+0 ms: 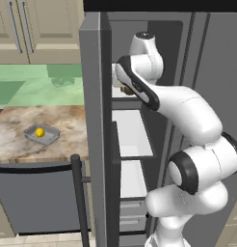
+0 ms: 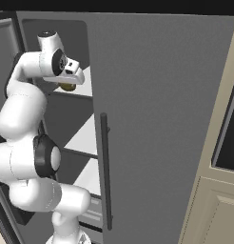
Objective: Take the lemon and potato out of the freezer and place them in the tupperware container on the counter. Then put the tupperware containing the vegetables back in the freezer.
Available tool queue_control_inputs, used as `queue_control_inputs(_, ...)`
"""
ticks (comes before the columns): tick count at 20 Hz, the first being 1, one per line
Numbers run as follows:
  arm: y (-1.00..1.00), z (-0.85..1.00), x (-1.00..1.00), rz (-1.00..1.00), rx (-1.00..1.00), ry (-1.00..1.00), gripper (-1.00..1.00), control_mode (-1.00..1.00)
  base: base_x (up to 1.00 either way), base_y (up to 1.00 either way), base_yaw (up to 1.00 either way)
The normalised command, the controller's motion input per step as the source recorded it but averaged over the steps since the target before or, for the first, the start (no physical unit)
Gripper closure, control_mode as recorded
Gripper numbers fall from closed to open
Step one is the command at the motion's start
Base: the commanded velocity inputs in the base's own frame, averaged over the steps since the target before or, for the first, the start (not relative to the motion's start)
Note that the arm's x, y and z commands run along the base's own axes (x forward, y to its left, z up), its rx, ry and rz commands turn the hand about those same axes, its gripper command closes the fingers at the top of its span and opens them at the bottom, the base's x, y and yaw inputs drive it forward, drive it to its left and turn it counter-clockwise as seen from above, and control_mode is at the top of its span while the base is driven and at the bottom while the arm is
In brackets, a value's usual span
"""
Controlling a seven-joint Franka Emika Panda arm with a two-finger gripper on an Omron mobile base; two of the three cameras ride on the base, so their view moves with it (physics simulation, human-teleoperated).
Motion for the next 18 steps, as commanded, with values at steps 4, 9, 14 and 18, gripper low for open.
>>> queue_control_inputs(4,-0.23,0.13,-1.00,0.00,-0.06,-0.31,1.00,-1.00,0.00,0.00,0.00)
queue_control_inputs(9,-0.16,0.93,-1.00,0.05,0.00,-0.15,1.00,-1.00,0.00,0.00,0.00)
queue_control_inputs(14,-0.01,0.97,-1.00,0.15,0.00,0.08,1.00,-1.00,0.00,0.00,0.00)
queue_control_inputs(18,0.00,0.62,-1.00,0.25,-0.03,0.24,1.00,-1.00,0.00,0.00,0.00)
